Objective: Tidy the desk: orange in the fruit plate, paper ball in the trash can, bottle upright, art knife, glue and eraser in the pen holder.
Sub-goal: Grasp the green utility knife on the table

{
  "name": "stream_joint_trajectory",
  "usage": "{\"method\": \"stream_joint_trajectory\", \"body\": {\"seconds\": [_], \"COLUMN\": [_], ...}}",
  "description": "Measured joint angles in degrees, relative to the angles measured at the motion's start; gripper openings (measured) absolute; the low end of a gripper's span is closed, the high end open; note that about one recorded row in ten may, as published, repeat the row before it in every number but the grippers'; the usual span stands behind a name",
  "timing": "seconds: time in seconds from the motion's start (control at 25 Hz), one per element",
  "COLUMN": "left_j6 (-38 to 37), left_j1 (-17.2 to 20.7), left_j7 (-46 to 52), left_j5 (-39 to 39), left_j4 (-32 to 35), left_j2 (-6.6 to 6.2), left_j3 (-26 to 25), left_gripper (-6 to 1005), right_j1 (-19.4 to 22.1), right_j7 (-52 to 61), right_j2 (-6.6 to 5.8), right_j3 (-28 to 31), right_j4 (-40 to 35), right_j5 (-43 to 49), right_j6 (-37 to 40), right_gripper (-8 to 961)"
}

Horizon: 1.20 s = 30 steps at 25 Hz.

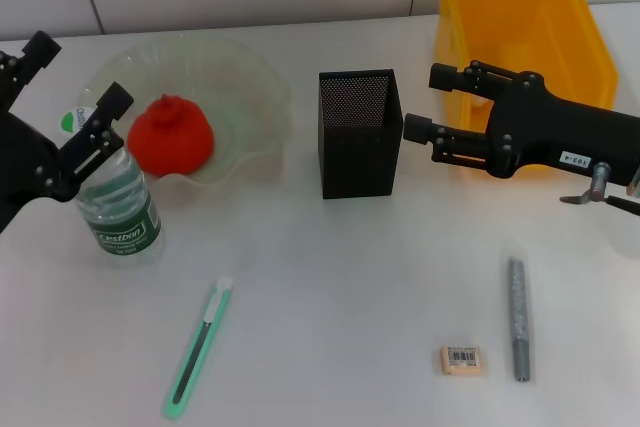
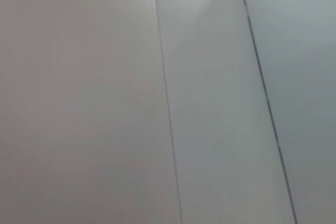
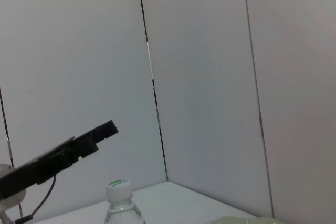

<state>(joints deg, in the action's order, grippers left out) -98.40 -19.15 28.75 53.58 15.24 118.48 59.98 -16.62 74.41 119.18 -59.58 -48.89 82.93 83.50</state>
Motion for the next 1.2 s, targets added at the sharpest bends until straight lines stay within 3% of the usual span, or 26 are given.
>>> {"method": "stream_joint_trajectory", "body": {"seconds": [0.28, 0.44, 0.68, 1.2], "left_j6": [-0.6, -0.7, -0.5, 0.3], "left_j1": [0.0, -0.3, -0.7, 1.9], "left_j7": [7.2, 17.9, 31.5, 42.4], "left_j5": [3.8, 15.1, 25.5, 37.9], "left_j4": [6.2, 16.9, 26.3, 32.2], "left_j2": [-0.30, -0.49, -0.70, -0.50], "left_j3": [1.1, 1.1, 0.5, -2.1], "left_gripper": [789, 784, 775, 757], "right_j1": [0.0, 0.0, -0.1, 1.9], "right_j7": [-0.1, -0.1, -0.2, -3.8], "right_j2": [0.00, 0.00, -0.05, -0.09], "right_j3": [0.0, 0.0, 0.0, -0.1], "right_j4": [0.4, 0.9, 1.1, -2.1], "right_j5": [0.3, 0.4, 1.3, 13.0], "right_j6": [0.0, 0.0, -0.1, 5.1], "right_gripper": [766, 766, 767, 767]}}
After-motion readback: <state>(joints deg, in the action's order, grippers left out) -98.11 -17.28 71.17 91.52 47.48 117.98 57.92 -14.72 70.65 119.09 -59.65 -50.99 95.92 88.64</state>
